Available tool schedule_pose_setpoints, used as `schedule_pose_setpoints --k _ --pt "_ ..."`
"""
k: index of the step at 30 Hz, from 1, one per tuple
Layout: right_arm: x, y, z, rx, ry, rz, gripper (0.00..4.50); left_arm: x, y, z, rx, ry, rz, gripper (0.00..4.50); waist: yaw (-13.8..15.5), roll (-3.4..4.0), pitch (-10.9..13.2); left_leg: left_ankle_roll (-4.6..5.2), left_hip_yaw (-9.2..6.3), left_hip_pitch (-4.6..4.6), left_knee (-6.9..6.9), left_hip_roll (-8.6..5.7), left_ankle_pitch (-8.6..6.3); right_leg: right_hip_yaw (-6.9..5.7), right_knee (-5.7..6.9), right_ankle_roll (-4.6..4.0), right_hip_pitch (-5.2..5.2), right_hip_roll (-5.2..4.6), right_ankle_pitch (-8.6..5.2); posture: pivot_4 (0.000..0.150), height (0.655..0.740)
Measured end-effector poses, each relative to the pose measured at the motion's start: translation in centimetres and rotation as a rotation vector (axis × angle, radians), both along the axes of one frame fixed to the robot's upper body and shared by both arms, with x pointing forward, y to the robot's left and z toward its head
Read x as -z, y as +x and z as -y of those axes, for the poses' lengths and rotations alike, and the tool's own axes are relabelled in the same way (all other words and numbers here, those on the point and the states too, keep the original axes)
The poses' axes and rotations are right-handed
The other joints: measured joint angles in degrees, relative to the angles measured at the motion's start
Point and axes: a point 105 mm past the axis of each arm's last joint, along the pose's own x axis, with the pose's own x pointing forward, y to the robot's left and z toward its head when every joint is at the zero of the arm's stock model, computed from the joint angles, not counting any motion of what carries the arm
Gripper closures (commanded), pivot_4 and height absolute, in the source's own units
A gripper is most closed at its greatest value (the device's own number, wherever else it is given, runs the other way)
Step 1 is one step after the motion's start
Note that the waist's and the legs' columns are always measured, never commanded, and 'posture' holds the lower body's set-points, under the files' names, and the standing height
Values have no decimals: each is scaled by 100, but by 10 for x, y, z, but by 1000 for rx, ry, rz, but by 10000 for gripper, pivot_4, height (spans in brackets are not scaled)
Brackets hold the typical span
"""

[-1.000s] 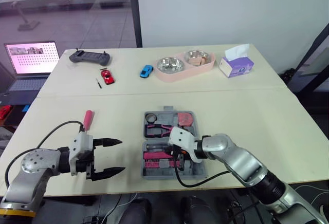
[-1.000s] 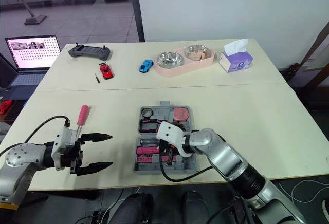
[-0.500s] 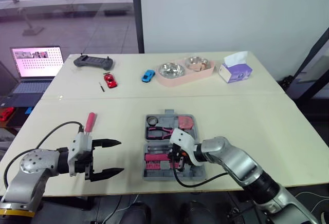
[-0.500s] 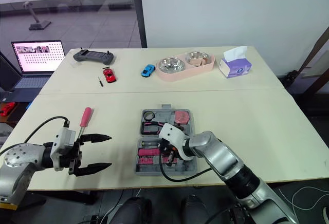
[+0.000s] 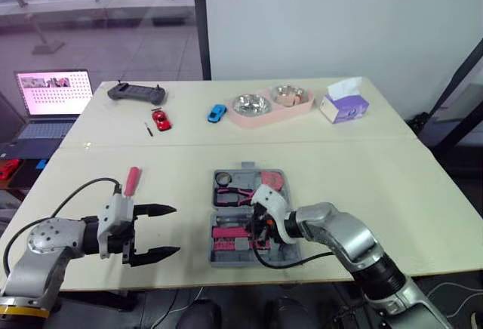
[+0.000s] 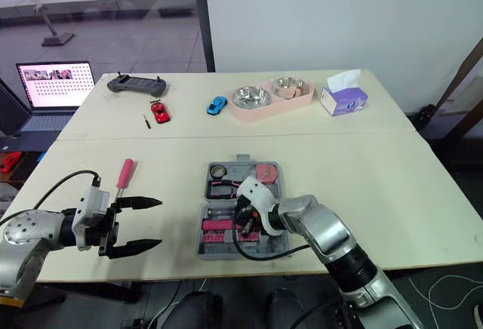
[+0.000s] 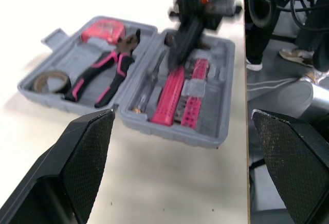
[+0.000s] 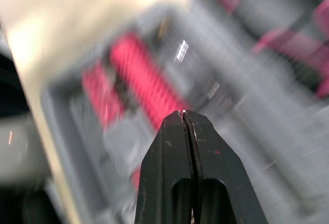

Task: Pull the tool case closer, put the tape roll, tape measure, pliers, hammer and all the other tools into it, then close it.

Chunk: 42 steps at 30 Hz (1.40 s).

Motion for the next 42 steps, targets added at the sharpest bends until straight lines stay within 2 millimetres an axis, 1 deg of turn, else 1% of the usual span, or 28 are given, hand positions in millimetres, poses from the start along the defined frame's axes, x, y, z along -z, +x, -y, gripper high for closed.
schedule_pose_setpoints --k 1,2,3,4,5,6,7,9,10,11,13,14,15,16,17,18,20,21,22,24,26,31,34,37,38,40,42 --pt "-20 -1 12 11 16 73 44538 -2 0 -3 -16 -4 -3 0 7 -1 -1 0 -2 -7 -3 0 0 -2 1 6 -8 1 5 1500 7400" --pt "-38 -6 32 43 13 148 44538 -3 0 -9 -52 -6 -3 0 34 -6 -3 2 -6 -7 -8 0 -2 -9 -3 6 -5 1 4 1500 7400" --pt "-47 -11 50 78 -6 186 44538 -3 -1 -15 -85 -6 -10 0 75 -14 -7 10 -6 -6 -16 1 -7 -11 -12 6 0 3 3 1500 7400" --pt "-46 -17 70 126 -29 185 44538 -4 -2 -20 -122 -12 -16 0 111 -16 -7 16 -6 -6 -18 2 -11 -12 -18 7 4 5 1 1500 7400" --pt "-38 -25 88 171 -46 148 44538 -5 -3 -26 -161 -16 -17 0 141 -19 -5 22 -6 -7 -21 2 -14 -13 -24 11 6 5 -3 1500 7400" --pt "-27 -33 101 207 -55 94 44538 -4 -4 -33 -199 -13 -22 0 141 -17 -2 28 -3 -7 -20 2 -18 -12 -25 11 8 3 -5 1500 7400" --pt "-19 -41 112 245 -54 55 42186 -4 -6 -39 -232 -9 -23 0 137 -8 5 28 3 -7 -19 0 -18 -11 -24 11 7 -3 -5 1500 7400" --pt "-12 -52 130 299 -56 34 36751 -2 -10 -46 -269 3 -25 0 123 1 10 28 13 -2 -12 0 -18 -4 -24 -10 12 -6 -17 1500 7400" --pt "-8 -60 145 336 -65 38 31933 -1 -12 -53 -299 18 -14 0 134 1 10 28 12 2 -7 1 -18 -6 -26 -11 20 -6 -18 1500 7400" --pt "-2 -71 165 389 -87 28 26432 2 -15 -68 -362 39 -12 0 137 0 11 27 11 20 -8 2 -19 -7 -33 -16 41 -5 -27 1500 7400" --pt "8 -85 192 468 -119 4 16149 14 -23 -91 -458 62 -52 0 117 1 19 26 21 51 -9 4 -20 -5 -42 -13 68 -11 -29 1500 7400" --pt "9 -87 200 489 -123 11 11632 17 -25 -98 -484 65 -62 0 114 -4 33 22 26 69 -9 8 -22 -4 -42 8 81 -18 -42 1500 7400" --pt "8 -90 209 505 -130 33 6010 18 -26 -104 -504 69 -63 0 112 -9 42 3 27 78 -11 14 -33 -5 -53 10 88 -20 -44 1500 7400" --pt "9 -94 219 529 -143 43 1852 20 -28 -110 -518 78 -63 0 108 -10 43 2 26 78 -22 22 -34 -8 -77 10 91 -18 -44 1500 7400" --pt "10 -99 233 563 -163 53 780 22 -32 -119 -533 103 -76 0 101 -13 44 1 27 78 -29 27 -35 -10 -92 10 95 -17 -44 1500 7400" --pt "12 -103 245 596 -181 53 780 24 -35 -126 -548 119 -86 0 94 -14 45 1 28 78 -29 27 -35 -10 -95 9 95 -18 -44 1500 7400" --pt "18 -111 260 634 -192 43 780 27 -40 -139 -572 153 -98 0 94 -11 49 2 36 79 -29 27 -35 -8 -98 7 82 -25 -43 1500 7400" --pt "21 -116 267 649 -196 39 780 27 -38 -148 -591 170 -95 0 100 -12 51 4 42 74 -33 27 -37 -8 -98 5 71 -27 -41 1500 7400" --pt "23 -118 272 661 -199 41 780 25 -37 -155 -606 182 -89 0 109 -14 53 8 45 68 -36 27 -38 -8 -98 -16 66 -28 -29 1500 7400" --pt "28 -124 279 679 -205 39 780 20 -34 -165 -616 205 -72 0 128 -17 52 24 47 68 -42 26 -39 -10 -98 -23 56 -28 -23 1500 7400" --pt "31 -125 279 686 -198 43 780 18 -32 -166 -608 206 -60 0 130 -14 53 26 62 65 -61 27 -39 -7 -99 -22 59 -32 -24 1500 7400" --pt "31 -121 275 684 -188 63 780 17 -26 -150 -541 201 -37 0 118 -14 53 27 70 69 -74 28 -39 -1 -99 -22 57 -33 -24 1500 7400" --pt "31 -117 263 673 -161 71 780 22 -27 -141 -532 182 -49 0 117 -14 53 27 79 75 -75 38 -39 -1 -98 -22 59 -32 -23 1500 7400" --pt "18 -99 235 619 -117 128 780 31 -33 -126 -557 122 -74 0 97 -13 56 27 121 88 -77 54 -39 -4 -96 -29 56 -44 -18 1500 7400" --pt "9 -86 218 587 -90 167 780 33 -32 -117 -603 69 -66 0 73 -16 58 27 137 92 -76 64 -39 -8 -96 -31 55 -48 -15 1500 7400" --pt "-9 -67 186 513 -42 236 780 35 -23 -95 -689 -69 -34 0 89 -23 65 28 152 94 -61 69 -39 -11 -89 -15 55 -54 3 1500 7400" --pt "-23 -55 162 447 -15 280 780 29 -14 -83 -783 -165 -23 0 130 -62 75 27 151 89 -46 86 -39 -36 -88 -23 55 -46 9 1500 7400"
